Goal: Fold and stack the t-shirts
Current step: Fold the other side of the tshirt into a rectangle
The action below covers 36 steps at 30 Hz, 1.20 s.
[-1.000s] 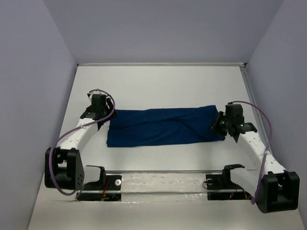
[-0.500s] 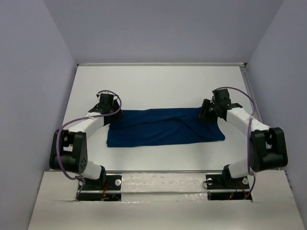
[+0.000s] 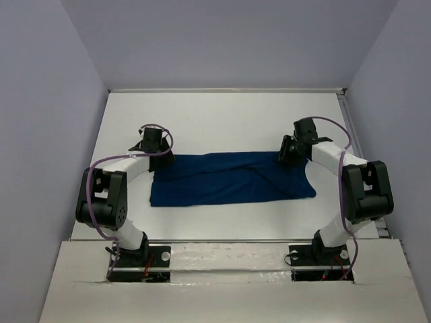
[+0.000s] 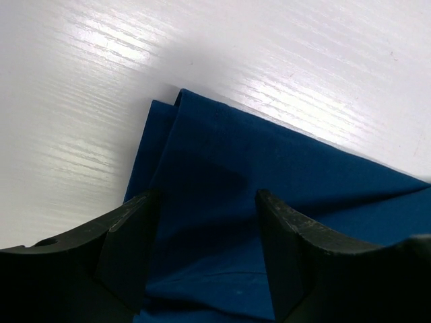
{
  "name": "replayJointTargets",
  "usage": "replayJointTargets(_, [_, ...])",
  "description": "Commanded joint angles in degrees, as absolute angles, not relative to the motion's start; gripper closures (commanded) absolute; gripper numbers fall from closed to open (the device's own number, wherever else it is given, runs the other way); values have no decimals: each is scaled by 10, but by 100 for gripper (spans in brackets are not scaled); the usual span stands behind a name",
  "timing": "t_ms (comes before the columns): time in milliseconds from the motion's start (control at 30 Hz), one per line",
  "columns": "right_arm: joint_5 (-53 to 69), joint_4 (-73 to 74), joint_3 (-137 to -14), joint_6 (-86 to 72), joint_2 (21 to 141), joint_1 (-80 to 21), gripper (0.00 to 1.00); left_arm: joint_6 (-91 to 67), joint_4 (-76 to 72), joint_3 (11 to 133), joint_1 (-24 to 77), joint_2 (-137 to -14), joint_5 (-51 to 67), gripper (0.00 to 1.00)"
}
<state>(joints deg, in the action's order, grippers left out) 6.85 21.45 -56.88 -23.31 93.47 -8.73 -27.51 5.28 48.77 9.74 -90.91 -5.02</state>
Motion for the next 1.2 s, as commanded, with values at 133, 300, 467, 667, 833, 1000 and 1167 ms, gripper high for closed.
replayJointTargets(133, [57, 200, -571, -250, 931, -118, 74, -272, 38, 505, 98, -904, -62, 43])
replayJointTargets(300, [48, 214, -563, -259, 895, -123, 88, -272, 40, 508, 98, -905, -59, 43])
replayJointTargets(467, [53, 236, -554, -272, 864, -137, 100, -271, 38, 506, 98, -906, -58, 43])
replayJointTargets(667, [42, 265, -544, -305, 838, -227, 100, -273, 32, 506, 98, -905, -52, 44])
replayJointTargets(833, [40, 266, -535, -337, 843, -272, 96, -274, 32, 505, 98, -901, -48, 43])
replayJointTargets(1000, [47, 274, -533, -366, 844, -323, 91, -272, 35, 503, 98, -894, -48, 44])
replayJointTargets(1167, [45, 294, -536, -358, 839, -330, 39, -272, 38, 505, 98, -884, -45, 43])
